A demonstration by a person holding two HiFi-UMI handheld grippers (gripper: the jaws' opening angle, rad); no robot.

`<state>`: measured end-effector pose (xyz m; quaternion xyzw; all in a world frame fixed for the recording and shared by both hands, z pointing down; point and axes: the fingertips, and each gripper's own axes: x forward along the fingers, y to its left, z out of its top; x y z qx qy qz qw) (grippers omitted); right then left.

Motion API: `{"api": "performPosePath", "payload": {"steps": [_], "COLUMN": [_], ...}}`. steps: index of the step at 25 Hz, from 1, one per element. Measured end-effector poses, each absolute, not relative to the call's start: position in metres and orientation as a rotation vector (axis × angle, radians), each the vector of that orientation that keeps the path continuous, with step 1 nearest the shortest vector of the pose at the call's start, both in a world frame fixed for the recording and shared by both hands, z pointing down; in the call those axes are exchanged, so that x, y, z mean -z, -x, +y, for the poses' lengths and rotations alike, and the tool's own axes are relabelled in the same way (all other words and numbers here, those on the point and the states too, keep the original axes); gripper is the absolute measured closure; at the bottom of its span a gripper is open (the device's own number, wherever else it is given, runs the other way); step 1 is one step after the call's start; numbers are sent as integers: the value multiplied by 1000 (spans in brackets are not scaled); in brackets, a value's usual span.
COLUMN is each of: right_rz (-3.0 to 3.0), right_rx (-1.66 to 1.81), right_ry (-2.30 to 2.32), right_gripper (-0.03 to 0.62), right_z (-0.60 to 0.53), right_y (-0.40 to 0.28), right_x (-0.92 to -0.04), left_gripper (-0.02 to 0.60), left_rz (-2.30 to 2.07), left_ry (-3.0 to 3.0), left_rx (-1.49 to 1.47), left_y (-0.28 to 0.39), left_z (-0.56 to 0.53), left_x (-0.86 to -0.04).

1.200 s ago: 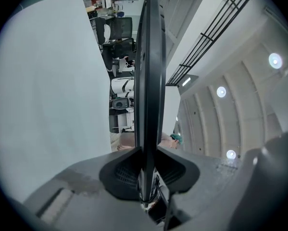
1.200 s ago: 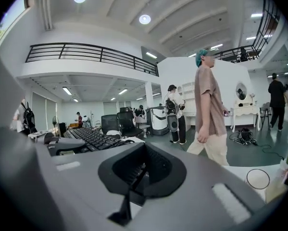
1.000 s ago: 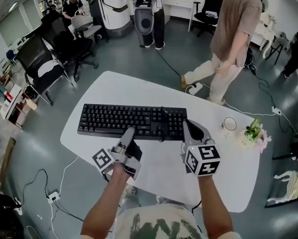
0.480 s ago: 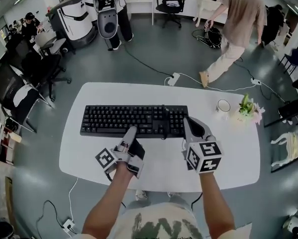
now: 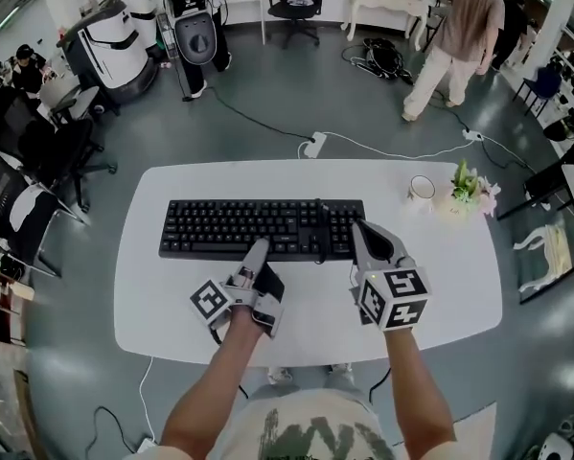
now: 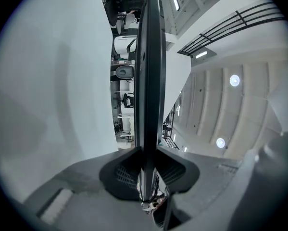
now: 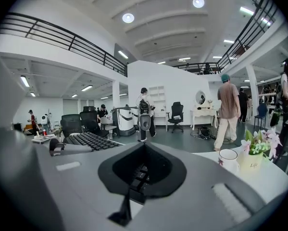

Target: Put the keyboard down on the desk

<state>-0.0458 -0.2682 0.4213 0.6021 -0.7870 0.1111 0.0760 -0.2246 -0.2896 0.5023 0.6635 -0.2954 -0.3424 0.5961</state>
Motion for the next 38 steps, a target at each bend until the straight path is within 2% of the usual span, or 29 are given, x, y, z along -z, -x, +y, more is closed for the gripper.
{"api": "performPosePath", "payload": {"steps": [20, 38], "right_rz": [-2315, -2348], "right_rx": [-470, -513], "right_ry": [-1731, -1624], "right_gripper": [595, 595], "right_z": [-256, -260], "right_y": [46, 40], "right_x": [-472, -491], "left_gripper": [488, 482], "left_rz": [-736, -837], "left_ry": [-1355, -1282], "left_rx": [697, 659], "left_y": [191, 182], "left_z": [-280, -286], "left_x": [-594, -618]}}
